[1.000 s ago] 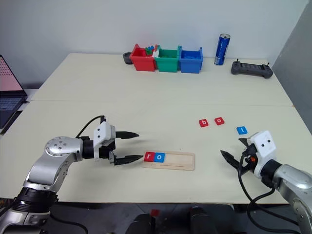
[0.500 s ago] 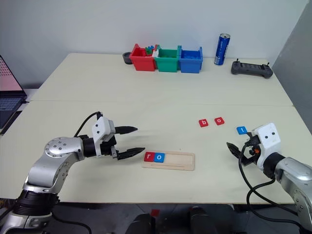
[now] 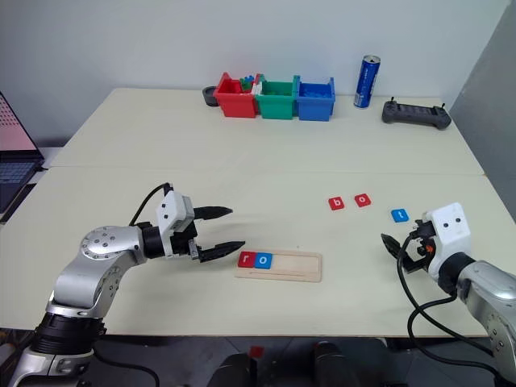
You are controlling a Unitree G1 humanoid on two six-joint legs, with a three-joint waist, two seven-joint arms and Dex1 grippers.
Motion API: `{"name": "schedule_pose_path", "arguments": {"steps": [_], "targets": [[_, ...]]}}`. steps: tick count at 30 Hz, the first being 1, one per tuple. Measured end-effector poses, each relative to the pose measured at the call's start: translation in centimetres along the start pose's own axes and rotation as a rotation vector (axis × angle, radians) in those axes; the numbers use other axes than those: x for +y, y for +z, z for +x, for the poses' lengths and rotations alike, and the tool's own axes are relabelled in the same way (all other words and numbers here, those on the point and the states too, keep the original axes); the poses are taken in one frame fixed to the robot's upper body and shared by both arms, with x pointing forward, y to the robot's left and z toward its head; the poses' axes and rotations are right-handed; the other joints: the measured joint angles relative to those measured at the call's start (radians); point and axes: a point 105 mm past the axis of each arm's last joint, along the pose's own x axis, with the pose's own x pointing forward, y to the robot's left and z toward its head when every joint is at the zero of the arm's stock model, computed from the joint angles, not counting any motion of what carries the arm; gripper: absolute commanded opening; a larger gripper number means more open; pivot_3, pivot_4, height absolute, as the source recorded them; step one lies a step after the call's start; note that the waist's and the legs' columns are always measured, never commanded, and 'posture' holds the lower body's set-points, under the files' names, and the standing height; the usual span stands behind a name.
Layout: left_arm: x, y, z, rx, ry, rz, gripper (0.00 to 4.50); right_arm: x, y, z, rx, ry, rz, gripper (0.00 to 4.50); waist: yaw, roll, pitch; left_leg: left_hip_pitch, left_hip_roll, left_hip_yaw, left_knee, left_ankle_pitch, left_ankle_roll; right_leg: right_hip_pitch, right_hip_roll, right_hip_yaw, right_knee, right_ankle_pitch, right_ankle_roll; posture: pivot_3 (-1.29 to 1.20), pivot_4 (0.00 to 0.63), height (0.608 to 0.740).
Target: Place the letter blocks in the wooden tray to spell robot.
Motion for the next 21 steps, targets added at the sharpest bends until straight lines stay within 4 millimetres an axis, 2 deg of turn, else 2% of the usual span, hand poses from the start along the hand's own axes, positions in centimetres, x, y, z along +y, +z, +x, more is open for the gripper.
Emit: {"name": "schedule_pose_path", "arguments": {"steps": [10, 14, 18, 21], "targets": [[-0.3, 0.3, 0.5, -0.041, -0.011, -0.024, 4.45, 0.7, 0.7, -0.1, -0.017, 0.023, -0.011, 4.5, 0.0, 0.0, 0.0, 0.0, 0.0, 0.0, 0.0, 0.0, 0.0, 0.0, 0.0, 0.0, 0.0, 0.0, 0.0, 0.0, 0.15, 0.74], [-0.3, 0.6, 0.6, -0.053, -0.017, -0.024, 4.45, 2.3, 1.4, 0.3, -0.035, 0.093, -0.025, 4.5, 0.0, 0.0, 0.0, 0.0, 0.0, 0.0, 0.0, 0.0, 0.0, 0.0, 0.0, 0.0, 0.0, 0.0, 0.0, 0.0, 0.15, 0.74], [-0.5, 1.0, 0.4, -0.055, -0.062, -0.011, 4.45, 5.2, 2.4, 2.4, -0.063, 0.196, -0.028, 4.5, -0.01, 0.0, 0.0, 0.0, 0.0, 0.0, 0.0, 0.0, 0.0, 0.0, 0.0, 0.0, 0.0, 0.0, 0.0, 0.0, 0.15, 0.74], [-0.9, 0.8, -0.4, -0.017, -0.122, -0.001, 4.45, 6.1, 3.0, 4.9, -0.067, 0.193, -0.003, 4.5, -0.021, 0.0, 0.0, 0.0, 0.0, 0.0, 0.0, 0.0, 0.0, -0.001, 0.001, 0.0, 0.0, 0.0, 0.0, 0.0, 0.15, 0.74]]}}
